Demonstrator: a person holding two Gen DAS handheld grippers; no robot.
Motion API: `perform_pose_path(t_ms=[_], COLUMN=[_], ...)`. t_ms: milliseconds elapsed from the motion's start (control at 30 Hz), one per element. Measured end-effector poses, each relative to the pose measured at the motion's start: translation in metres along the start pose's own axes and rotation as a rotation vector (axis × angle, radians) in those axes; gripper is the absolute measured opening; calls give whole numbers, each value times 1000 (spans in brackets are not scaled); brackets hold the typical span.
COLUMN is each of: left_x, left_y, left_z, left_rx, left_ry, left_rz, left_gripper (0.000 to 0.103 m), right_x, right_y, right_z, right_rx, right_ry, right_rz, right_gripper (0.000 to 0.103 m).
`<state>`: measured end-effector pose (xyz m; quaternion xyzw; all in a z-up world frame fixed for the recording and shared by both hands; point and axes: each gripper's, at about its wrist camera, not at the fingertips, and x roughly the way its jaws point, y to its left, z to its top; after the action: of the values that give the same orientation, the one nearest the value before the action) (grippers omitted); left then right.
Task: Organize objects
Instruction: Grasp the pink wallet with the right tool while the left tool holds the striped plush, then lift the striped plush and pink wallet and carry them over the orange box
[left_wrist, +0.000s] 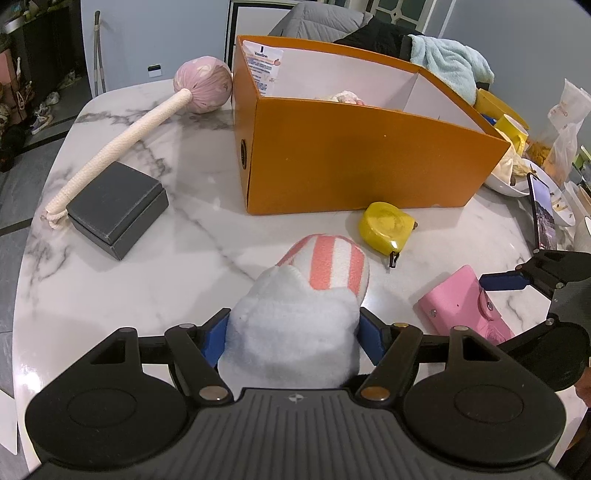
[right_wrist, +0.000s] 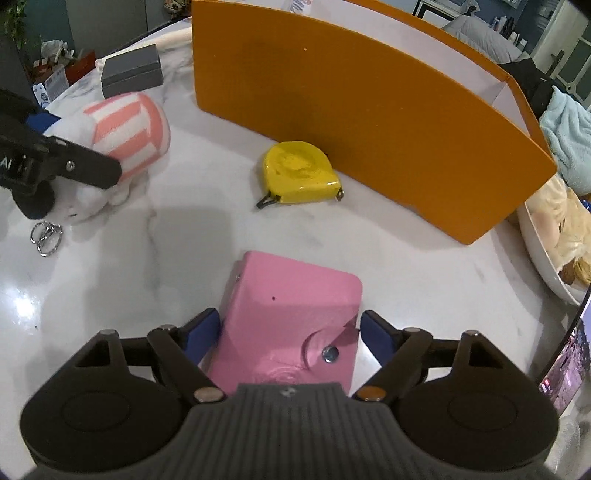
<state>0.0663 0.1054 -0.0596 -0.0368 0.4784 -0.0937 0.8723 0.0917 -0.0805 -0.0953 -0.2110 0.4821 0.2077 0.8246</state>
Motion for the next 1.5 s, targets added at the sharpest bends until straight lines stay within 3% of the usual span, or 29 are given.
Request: perform_pose_path(t_ms=[233,600,767,1167,1500], left_x=[-6,-14,-29,-53,-74], left_y=[-2,-18,-23,-57,-70], left_z=[3,9,16,42,79], left_rx=[-14,5,-32,0,36], left_ry=[-30,-61,-102,-192,-267], left_rz=[-20,-65,-141,-246,-247], left_gripper=[82,81,82,81,81], right_x=[-4,-36,-45,-78,-104], right_y=[3,-40,-49,-77,-100], right_z=[0,7,6,9,29], right_rx=[-54,114,140,211,214], right_ry=[-5,-87,-110,-200,-272], right_rz=[18,121,150,214,209], right_gripper=[79,79,79,79,79])
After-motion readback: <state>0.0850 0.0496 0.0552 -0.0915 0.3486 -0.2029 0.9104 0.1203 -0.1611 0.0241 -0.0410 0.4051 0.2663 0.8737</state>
